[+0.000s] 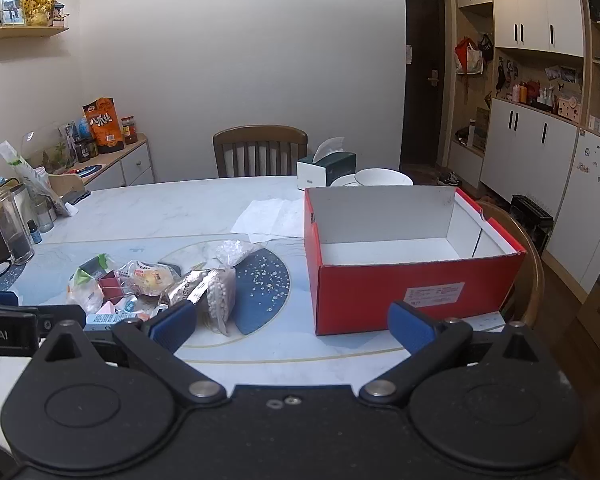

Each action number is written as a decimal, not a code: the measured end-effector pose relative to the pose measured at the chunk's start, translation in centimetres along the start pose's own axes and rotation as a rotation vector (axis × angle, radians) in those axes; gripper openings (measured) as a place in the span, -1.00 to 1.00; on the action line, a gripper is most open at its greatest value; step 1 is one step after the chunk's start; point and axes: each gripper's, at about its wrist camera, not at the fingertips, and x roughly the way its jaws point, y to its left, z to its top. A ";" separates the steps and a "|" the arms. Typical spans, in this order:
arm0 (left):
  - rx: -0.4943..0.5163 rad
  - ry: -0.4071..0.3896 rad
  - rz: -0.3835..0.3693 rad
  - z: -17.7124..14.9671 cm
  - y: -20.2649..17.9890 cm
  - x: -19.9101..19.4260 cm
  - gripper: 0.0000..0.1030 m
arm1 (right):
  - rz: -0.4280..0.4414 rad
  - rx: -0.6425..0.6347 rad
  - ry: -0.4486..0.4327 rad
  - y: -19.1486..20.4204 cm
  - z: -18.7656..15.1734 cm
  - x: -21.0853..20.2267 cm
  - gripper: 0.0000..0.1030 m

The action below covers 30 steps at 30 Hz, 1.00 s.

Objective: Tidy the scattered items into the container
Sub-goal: 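Move both tools toward the pile of items on the table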

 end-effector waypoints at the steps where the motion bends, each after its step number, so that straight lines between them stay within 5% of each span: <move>1: -0.007 0.000 -0.008 0.0 0.1 0.0 1.00 | 0.003 0.000 -0.002 -0.1 0.0 0.0 0.99; 30: -0.028 -0.051 0.038 0.4 0.9 0.9 1.00 | 0.149 -0.061 0.007 0.5 1.0 1.4 0.98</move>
